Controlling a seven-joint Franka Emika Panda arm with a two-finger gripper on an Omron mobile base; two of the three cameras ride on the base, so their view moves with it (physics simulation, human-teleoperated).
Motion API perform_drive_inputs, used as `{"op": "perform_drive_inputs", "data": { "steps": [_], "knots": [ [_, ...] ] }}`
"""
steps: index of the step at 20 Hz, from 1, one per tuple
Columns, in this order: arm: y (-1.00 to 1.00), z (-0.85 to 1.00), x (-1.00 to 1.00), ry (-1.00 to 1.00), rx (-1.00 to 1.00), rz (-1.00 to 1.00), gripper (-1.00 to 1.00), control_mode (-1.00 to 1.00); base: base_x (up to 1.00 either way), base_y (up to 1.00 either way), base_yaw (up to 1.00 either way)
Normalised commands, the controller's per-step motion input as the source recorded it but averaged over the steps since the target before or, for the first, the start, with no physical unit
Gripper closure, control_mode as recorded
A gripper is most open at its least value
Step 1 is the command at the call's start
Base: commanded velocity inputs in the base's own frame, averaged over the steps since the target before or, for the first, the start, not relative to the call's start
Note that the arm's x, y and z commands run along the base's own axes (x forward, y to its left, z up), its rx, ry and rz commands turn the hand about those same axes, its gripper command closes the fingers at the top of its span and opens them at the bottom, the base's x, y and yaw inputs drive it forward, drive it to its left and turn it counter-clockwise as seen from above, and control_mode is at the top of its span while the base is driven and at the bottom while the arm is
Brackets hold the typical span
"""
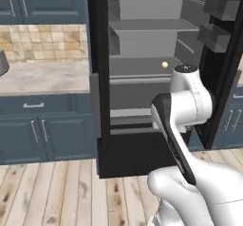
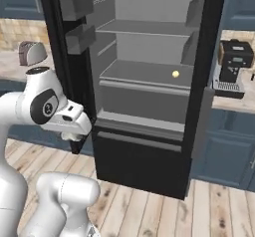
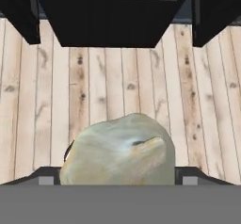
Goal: Retrieve the bottle and the shaker from the cabinet and place them next to the mixing bowl on the counter. Then add garlic from the fridge to the mixing bowl.
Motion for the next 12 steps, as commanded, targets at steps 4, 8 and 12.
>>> {"op": "perform_drive_inputs", "data": {
  "steps": [4, 8, 12],
  "knots": [
    [0.00, 0.00, 0.00, 0.00, 0.00, 0.00, 1.00, 1.00, -0.27, 0.39, 0.65],
    [0.00, 0.00, 0.00, 0.00, 0.00, 0.00, 1.00, 1.00, -0.04, 0.35, 0.73],
    [0.00, 0.00, 0.00, 0.00, 0.00, 0.00, 1.00, 1.00, -0.03, 0.34, 0.78]
  ]
}}
